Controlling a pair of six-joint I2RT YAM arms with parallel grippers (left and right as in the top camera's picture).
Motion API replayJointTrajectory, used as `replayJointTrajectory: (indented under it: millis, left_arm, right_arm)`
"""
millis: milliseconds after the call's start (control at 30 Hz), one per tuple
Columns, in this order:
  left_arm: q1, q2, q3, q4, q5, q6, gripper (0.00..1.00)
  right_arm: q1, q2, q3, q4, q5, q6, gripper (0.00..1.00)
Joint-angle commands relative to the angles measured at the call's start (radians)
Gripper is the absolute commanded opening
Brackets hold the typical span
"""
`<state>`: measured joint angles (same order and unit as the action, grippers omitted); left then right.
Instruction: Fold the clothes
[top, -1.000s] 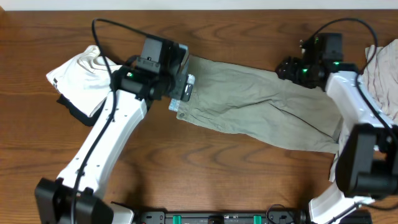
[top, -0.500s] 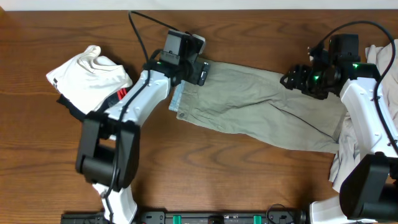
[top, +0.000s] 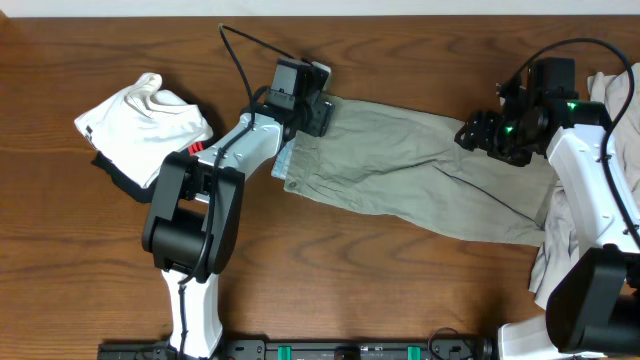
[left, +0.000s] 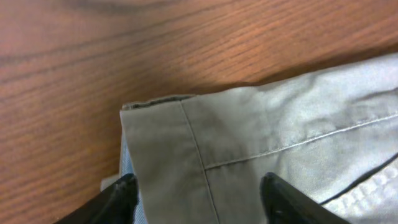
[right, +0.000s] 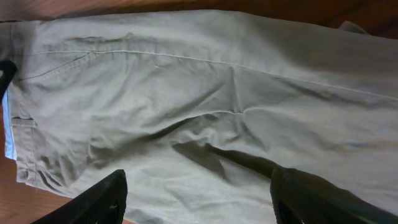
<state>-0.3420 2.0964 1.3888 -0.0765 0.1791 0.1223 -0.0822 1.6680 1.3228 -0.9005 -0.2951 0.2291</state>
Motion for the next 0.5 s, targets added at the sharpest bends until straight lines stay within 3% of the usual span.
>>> replayJointTrajectory:
  millis: [0, 467]
  left_arm:
    - [0.005, 0.008, 0.009, 0.003, -0.001, -0.015, 0.57]
    - [0.018, 0.058, 0.009, 0.019, 0.019, -0.053, 0.64]
  right_arm:
    - [-0.004, -0.001, 0.01, -0.005, 0.007, -0.01, 0.71]
    - [-0.004, -0.001, 0.01, -0.021, 0.007, -0.009, 0.7]
